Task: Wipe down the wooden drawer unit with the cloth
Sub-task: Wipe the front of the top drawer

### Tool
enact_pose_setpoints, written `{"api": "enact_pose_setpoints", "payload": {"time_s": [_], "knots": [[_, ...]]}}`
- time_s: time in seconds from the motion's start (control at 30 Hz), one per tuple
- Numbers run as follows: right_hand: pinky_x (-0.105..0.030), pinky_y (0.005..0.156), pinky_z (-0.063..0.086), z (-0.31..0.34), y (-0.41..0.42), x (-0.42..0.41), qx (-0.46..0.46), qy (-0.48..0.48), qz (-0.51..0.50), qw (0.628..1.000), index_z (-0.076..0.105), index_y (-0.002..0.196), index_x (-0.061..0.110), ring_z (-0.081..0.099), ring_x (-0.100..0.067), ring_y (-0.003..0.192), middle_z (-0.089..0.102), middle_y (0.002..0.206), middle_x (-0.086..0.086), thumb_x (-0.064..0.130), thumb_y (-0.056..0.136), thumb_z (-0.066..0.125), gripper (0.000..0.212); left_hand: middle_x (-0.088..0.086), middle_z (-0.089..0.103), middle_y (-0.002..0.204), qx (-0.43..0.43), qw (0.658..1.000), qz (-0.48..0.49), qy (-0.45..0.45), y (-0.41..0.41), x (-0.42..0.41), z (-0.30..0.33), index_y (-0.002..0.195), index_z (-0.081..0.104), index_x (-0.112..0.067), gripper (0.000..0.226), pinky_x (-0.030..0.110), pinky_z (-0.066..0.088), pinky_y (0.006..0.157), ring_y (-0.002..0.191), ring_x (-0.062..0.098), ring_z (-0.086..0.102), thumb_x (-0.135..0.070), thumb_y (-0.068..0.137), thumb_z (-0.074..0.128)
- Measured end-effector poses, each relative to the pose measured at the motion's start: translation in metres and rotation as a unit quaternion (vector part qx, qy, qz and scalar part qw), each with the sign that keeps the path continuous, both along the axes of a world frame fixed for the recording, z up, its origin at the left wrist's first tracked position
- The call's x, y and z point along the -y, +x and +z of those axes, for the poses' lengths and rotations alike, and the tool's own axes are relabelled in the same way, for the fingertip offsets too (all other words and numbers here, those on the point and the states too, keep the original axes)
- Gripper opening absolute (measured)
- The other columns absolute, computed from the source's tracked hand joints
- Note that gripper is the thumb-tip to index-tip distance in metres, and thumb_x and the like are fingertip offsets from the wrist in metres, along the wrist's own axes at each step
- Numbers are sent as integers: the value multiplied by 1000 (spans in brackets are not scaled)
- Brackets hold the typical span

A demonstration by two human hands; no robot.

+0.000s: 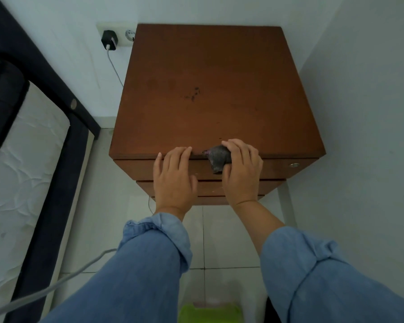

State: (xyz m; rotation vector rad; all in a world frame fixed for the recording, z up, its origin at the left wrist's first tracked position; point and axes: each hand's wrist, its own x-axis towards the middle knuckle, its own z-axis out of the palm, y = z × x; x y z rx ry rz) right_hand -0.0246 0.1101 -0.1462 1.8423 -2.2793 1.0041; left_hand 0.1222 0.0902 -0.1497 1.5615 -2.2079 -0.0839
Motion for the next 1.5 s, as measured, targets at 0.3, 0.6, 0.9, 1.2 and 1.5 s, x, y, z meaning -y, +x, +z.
{"api": "enact_pose_setpoints", "payload": {"time_s": [0.3, 0.6, 0.9, 1.2, 1.5], "knots": [[-40, 93, 35, -34, -6, 10, -86, -70, 7, 994, 51, 120, 22, 46, -24, 105, 57, 120, -3, 16, 73, 48, 48, 14, 55, 121, -53, 993, -15, -101, -6, 9, -34, 124, 54, -2, 53, 46, 22, 116, 122, 28, 43, -14, 73, 48], [-41, 87, 34, -76, -17, 39, -203, -257, -9, 945, 45, 120, 26, 44, -25, 108, 43, 122, -1, 24, 75, 52, 46, 7, 35, 123, -110, 950, -3, -292, -21, 50, -85, 124, 40, -8, 52, 42, 7, 119, 121, 29, 37, -21, 75, 49], [-41, 87, 37, -88, -22, 61, -195, -344, -20, 918, 47, 117, 25, 50, -26, 99, 62, 111, -6, 25, 73, 55, 45, 10, 35, 126, -118, 923, -6, -367, -26, 70, -103, 124, 40, -6, 52, 45, 4, 119, 123, 32, 34, -22, 75, 49], [-42, 90, 40, -83, -12, 36, -184, -252, -28, 950, 52, 119, 20, 51, -29, 102, 57, 117, -7, 21, 75, 47, 44, 14, 50, 127, -72, 951, 0, -302, -16, 29, -91, 126, 50, -5, 58, 47, 13, 118, 124, 31, 43, -23, 71, 53], [-38, 99, 39, -89, -18, 16, -200, -277, 23, 939, 50, 134, 19, 47, -25, 121, 54, 131, -6, 7, 85, 48, 51, 12, 46, 136, -46, 957, -18, -287, -6, 14, -86, 134, 44, -8, 67, 46, 11, 119, 131, 28, 38, -24, 69, 52]]}}
